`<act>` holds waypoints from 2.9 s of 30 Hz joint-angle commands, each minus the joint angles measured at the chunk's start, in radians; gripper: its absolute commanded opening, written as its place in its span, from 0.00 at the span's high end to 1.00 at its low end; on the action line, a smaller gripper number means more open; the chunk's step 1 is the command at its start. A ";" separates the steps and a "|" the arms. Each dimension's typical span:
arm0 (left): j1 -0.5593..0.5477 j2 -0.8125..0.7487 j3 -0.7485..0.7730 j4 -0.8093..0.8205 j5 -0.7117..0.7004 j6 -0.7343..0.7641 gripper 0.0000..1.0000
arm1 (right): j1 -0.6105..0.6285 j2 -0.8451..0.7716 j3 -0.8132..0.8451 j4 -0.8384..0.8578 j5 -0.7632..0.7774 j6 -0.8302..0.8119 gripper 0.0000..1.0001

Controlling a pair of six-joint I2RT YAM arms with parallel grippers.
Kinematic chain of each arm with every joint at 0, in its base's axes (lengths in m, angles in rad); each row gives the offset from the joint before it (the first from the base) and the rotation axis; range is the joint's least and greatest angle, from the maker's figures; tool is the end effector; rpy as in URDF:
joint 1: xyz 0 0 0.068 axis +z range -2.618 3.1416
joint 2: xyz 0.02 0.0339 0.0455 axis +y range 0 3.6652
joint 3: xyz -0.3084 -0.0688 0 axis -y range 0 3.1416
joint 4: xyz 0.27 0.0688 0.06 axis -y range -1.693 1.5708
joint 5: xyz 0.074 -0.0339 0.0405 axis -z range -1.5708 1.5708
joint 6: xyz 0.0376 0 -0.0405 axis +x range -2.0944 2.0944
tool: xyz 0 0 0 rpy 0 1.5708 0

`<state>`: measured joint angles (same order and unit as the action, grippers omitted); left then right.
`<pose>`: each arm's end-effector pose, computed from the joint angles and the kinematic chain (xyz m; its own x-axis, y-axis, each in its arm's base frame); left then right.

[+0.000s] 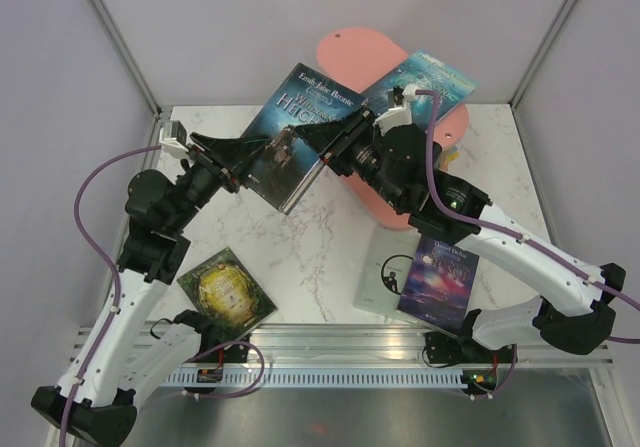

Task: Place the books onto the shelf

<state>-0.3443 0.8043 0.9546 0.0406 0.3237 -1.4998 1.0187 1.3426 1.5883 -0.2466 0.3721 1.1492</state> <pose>0.1576 -0.0692 0.4562 -0.5998 -0.7896 -0.1298 0.2217 -0.0081 -0.9751 0.1724 0.2538 0.5377 -0.5499 0.7279 -0.4095 -0.2461 0.3273 0.9123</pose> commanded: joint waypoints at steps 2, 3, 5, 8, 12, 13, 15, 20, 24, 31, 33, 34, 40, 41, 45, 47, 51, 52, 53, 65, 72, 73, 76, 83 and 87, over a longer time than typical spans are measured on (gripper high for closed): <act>-0.001 0.009 0.033 0.008 0.047 0.108 0.98 | 0.020 -0.005 -0.011 0.096 -0.110 -0.028 1.00; 0.004 0.010 0.038 -0.001 0.054 0.118 0.98 | 0.020 -0.010 -0.016 0.092 -0.111 -0.035 1.00; 0.016 0.009 0.053 -0.034 0.067 0.144 0.98 | 0.018 -0.023 -0.017 0.079 -0.105 -0.057 1.00; 0.033 0.009 0.052 -0.084 0.090 0.191 0.98 | 0.017 -0.046 -0.024 0.052 -0.072 -0.077 0.94; 0.036 0.016 0.053 -0.100 0.117 0.220 0.98 | 0.017 -0.072 -0.033 0.021 -0.042 -0.097 0.58; 0.036 0.016 0.061 -0.107 0.126 0.228 0.98 | 0.017 -0.077 -0.033 0.014 -0.026 -0.100 0.42; 0.045 0.019 0.072 -0.139 0.130 0.257 0.98 | 0.018 -0.094 -0.028 -0.014 -0.004 -0.120 0.29; 0.077 0.003 0.087 -0.196 0.150 0.296 0.98 | 0.017 -0.141 -0.021 -0.046 0.067 -0.164 0.20; 0.123 -0.017 0.075 -0.222 0.161 0.300 0.98 | 0.017 -0.161 -0.011 -0.074 0.085 -0.181 0.19; 0.177 -0.037 0.081 -0.300 0.192 0.365 0.98 | 0.017 -0.178 0.105 -0.203 0.146 -0.269 0.17; 0.179 -0.037 0.067 -0.297 0.192 0.368 0.98 | 0.017 -0.191 0.140 -0.246 0.183 -0.307 0.17; 0.179 -0.036 0.062 -0.291 0.196 0.365 0.98 | 0.017 -0.198 0.145 -0.253 0.192 -0.316 0.16; 0.177 -0.019 0.024 -0.176 0.207 0.310 0.98 | 0.017 -0.266 0.122 -0.296 0.240 -0.319 0.15; 0.177 -0.008 0.018 -0.145 0.210 0.285 0.98 | 0.017 -0.270 0.113 -0.302 0.243 -0.318 0.15; 0.177 0.021 -0.022 -0.052 0.216 0.230 0.98 | 0.017 -0.292 0.101 -0.318 0.258 -0.310 0.15; 0.177 0.039 -0.036 -0.006 0.216 0.188 0.98 | 0.017 -0.303 0.101 -0.329 0.272 -0.310 0.15; 0.176 0.099 -0.043 0.074 0.227 0.145 0.98 | 0.017 -0.319 0.102 -0.344 0.297 -0.315 0.15; 0.176 0.108 -0.042 0.106 0.227 0.139 0.98 | 0.017 -0.326 0.101 -0.345 0.301 -0.316 0.15; 0.176 0.119 -0.039 0.117 0.225 0.127 0.98 | 0.017 -0.329 0.099 -0.353 0.304 -0.316 0.15; 0.088 0.329 0.076 0.223 0.189 0.102 0.98 | 0.017 -0.378 0.091 -0.379 0.372 -0.321 0.15; -0.053 0.487 0.133 0.352 0.100 0.079 0.98 | 0.017 -0.421 0.085 -0.405 0.409 -0.321 0.14; -0.070 0.505 0.148 0.361 0.089 0.081 0.98 | 0.017 -0.427 0.084 -0.410 0.415 -0.318 0.14; -0.122 0.591 0.217 0.383 0.054 0.081 0.98 | 0.017 -0.450 0.082 -0.430 0.430 -0.315 0.14; -0.214 0.708 0.329 0.386 -0.064 0.087 0.98 | 0.017 -0.497 0.085 -0.480 0.465 -0.298 0.15; -0.248 0.760 0.355 0.380 -0.095 0.075 0.98 | 0.017 -0.514 0.090 -0.497 0.478 -0.299 0.15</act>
<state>-0.5690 1.5581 1.2194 0.2417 0.2897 -1.3575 1.0325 0.8333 1.6733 -0.7162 0.8181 0.8494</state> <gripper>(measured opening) 0.309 0.853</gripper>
